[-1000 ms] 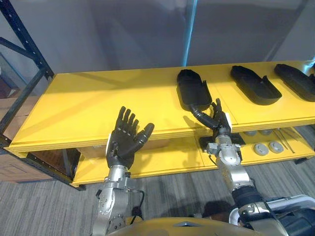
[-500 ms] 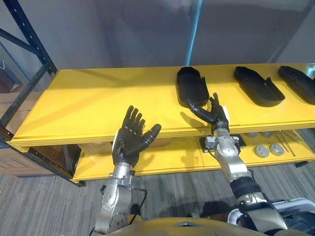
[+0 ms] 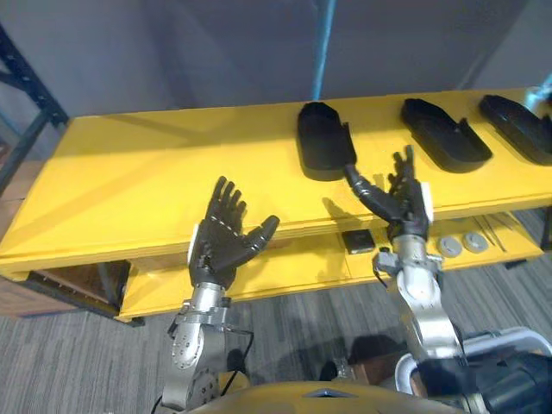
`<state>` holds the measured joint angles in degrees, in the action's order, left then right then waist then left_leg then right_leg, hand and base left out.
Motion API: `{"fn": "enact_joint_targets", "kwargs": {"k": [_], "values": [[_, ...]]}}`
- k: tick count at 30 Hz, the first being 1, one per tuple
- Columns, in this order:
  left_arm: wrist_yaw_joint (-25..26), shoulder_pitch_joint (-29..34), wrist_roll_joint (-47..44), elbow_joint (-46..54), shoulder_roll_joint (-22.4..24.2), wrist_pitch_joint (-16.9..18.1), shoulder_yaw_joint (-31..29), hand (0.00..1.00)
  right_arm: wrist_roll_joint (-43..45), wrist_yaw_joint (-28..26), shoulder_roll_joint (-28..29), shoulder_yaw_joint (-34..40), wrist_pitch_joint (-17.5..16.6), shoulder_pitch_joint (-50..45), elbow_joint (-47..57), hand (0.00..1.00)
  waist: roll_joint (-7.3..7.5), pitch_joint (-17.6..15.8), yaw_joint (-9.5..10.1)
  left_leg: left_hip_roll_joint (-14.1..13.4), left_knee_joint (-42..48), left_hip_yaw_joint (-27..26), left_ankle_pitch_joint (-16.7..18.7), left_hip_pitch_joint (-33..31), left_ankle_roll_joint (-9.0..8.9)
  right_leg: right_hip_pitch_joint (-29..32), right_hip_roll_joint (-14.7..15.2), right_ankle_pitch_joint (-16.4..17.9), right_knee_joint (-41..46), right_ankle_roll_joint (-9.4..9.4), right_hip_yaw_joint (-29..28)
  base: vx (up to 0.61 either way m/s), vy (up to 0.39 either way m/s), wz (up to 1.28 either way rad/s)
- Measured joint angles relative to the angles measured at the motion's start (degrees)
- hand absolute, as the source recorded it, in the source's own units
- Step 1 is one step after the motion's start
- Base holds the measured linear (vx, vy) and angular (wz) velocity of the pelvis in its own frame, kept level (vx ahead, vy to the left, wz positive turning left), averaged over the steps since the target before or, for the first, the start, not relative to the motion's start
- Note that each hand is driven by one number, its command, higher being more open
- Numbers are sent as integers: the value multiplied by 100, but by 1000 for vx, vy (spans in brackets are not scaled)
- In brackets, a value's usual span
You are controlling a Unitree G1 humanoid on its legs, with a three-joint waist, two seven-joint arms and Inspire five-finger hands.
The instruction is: Walk over and take three plastic housings, then place them on the shelf
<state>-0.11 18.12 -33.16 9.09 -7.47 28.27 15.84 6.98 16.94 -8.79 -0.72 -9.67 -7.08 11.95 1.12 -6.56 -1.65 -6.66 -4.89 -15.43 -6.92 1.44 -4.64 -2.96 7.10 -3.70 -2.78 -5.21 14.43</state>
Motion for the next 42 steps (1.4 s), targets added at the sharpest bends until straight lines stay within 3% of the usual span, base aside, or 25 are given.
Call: {"fn": "enact_joint_targets", "kwargs": {"k": [3,7,11,15,18,20,21,24,27,31,35,37,38,39,40,42], "values": [[-427,-1,-69,672,20,488,16,100,-225,264,169,477,-137,-910,475,100,81,-16,-231,-15,1,-416,172,133,-40,193,-9,4,61,-7,-421,26,8,-63],[-1154,-159,-324,1180,-26,826,462,100,-213,410,255,700,-134,-1769,497,100,15,-7,-541,-14,7,-1057,346,406,-55,317,-29,-37,69,-59,-1045,52,32,-83],[-1264,-443,-450,1026,-154,636,886,100,-199,499,289,999,-150,-2461,494,100,-100,61,-941,-14,16,-1627,526,628,-97,394,-90,-76,70,-108,-1604,58,28,-77],[-1257,-939,-476,365,-234,312,1130,100,288,891,545,1562,-484,-2853,343,100,-137,30,-1340,-16,254,-2122,756,604,-107,628,-120,-150,69,-189,-2112,19,-4,-59],[-1063,-1184,-460,199,-238,126,1386,100,0,1276,705,1731,-675,-2970,247,100,-180,-32,-1461,-3,410,-2483,946,622,-128,786,-141,-191,69,-253,-2480,-22,-5,-63],[-875,-1294,-454,198,-235,-5,1538,100,12,1224,695,1633,-731,-2992,123,100,-200,-67,-1476,1,650,-2564,1095,652,-118,775,-155,-202,75,-267,-2651,-22,-1,-52],[-762,-1317,-434,199,-224,-34,1573,100,28,1135,687,1497,-732,-2969,91,100,-203,-80,-1432,-48,928,-2284,1268,630,-92,790,-192,-203,91,-265,-2772,-12,-28,-72],[-153,-1304,-134,227,-159,-91,1453,100,28,319,363,765,-746,-2521,-70,100,-429,-259,-1114,-146,2012,-45,2312,278,69,805,-521,-168,205,-191,-3352,-40,7,-109],[-124,-835,7,541,-137,-251,1203,100,35,21,63,75,-560,-2072,-513,100,-590,-235,-837,63,2415,633,2679,173,192,868,-529,-133,452,-179,-3451,-80,160,-45],[-444,-337,-86,994,-51,-264,780,100,633,-28,184,-328,-398,-1977,-511,100,-534,-274,-305,200,3041,888,2795,-158,188,1353,-511,224,1459,-337,-3303,-43,102,16],[-1055,-7,-379,1113,-41,-496,649,100,925,-182,606,-337,-510,-2071,-477,100,-310,-412,-274,204,3471,931,3030,-172,313,1398,-518,216,1793,-343,-3061,-94,56,-7],[-1447,124,-670,1104,-80,-814,687,100,939,-358,681,-328,-793,-2329,-477,100,-205,-474,-196,158,3702,567,3168,-167,413,1391,-510,-103,1536,-336,-2889,-283,89,-92],[-1524,185,-725,1103,-106,-915,685,100,1013,-463,672,-312,-880,-2364,-477,100,-164,-497,-154,93,3657,300,3144,-116,460,1337,-478,-479,1148,-235,-2679,-279,46,-130],[-1545,233,-715,1091,-150,-969,678,100,1185,-608,667,-309,-980,-2369,-489,100,-144,-568,-142,58,3487,-66,3014,-83,563,1259,-319,-645,851,61,-2160,-234,16,-117],[-1531,217,-699,1058,-151,-986,625,100,1273,-678,648,-303,-1029,-2337,-509,100,-126,-569,-160,30,3399,-227,2935,-86,590,1399,-256,-538,1063,144,-1867,-268,10,-121],[-1441,65,-694,1003,-153,-1106,481,100,1411,-837,599,-273,-1141,-2199,-526,100,-122,-555,-176,-63,2821,-662,2474,-84,620,1799,-55,35,2369,356,-1045,-262,11,-95]]}}
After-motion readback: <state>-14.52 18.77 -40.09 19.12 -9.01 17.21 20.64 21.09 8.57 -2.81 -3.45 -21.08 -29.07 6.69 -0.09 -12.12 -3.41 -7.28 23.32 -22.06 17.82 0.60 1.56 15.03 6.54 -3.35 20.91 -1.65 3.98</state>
